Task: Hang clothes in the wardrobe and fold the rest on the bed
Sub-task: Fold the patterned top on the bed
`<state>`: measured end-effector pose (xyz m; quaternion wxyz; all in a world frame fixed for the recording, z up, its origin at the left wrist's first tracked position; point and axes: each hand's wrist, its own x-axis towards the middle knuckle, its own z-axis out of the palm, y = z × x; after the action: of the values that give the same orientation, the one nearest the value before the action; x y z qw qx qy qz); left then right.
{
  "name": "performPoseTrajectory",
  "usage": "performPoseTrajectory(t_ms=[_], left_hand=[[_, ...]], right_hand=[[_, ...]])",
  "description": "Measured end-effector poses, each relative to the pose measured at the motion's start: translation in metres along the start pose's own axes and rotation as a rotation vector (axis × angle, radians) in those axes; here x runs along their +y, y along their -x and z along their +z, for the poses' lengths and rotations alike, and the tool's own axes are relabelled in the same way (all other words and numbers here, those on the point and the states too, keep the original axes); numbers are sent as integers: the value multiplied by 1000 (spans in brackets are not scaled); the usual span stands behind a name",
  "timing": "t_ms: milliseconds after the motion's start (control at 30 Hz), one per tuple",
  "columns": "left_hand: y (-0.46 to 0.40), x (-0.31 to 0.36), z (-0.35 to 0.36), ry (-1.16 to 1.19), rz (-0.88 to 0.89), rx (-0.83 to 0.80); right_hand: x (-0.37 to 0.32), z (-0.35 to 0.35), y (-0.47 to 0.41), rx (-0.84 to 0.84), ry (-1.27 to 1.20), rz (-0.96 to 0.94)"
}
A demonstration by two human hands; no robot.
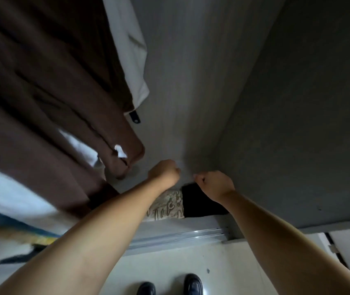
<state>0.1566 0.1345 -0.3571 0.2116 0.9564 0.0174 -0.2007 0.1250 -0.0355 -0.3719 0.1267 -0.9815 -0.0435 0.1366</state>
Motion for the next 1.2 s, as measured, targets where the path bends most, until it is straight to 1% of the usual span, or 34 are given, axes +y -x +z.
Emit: performPoseTrajectory(t_ms=[100, 233, 267, 333, 433, 500, 667, 733, 833, 967, 1100, 1200], left_hand=[[25, 26, -38, -18, 120, -6], [58, 63, -77, -128, 275, 2], [65, 74, -83, -165, 315, 18], [78, 97, -88, -235, 402, 52], [105, 140, -80, -349, 578, 36], [133, 174, -64, -428, 714, -4], [214, 259, -4, -509, 983, -128], [246, 294, 21, -533, 1082, -161], [290, 348, 61, -581, 1224, -188], [349, 416, 122, -612, 1366, -194], [410, 472, 176, -649, 1501, -193], [451, 504, 209, -669, 1575, -201]], right_hand=[[-4, -49, 24, 62, 15, 55], [-3, -99, 63, 162, 13, 197], [-1, -108, 75, 166, 28, 239], [4, -120, 96, 109, 92, 313], [20, -131, 143, 11, 188, 435], [39, -137, 185, -8, 222, 526], [102, -148, 304, 35, 121, 787], [130, -148, 353, 67, 134, 862], [169, -147, 424, 37, 143, 959], [218, -137, 519, -36, 116, 1088], [263, -127, 612, 44, 34, 1220], [287, -122, 673, 61, 0, 1307]])
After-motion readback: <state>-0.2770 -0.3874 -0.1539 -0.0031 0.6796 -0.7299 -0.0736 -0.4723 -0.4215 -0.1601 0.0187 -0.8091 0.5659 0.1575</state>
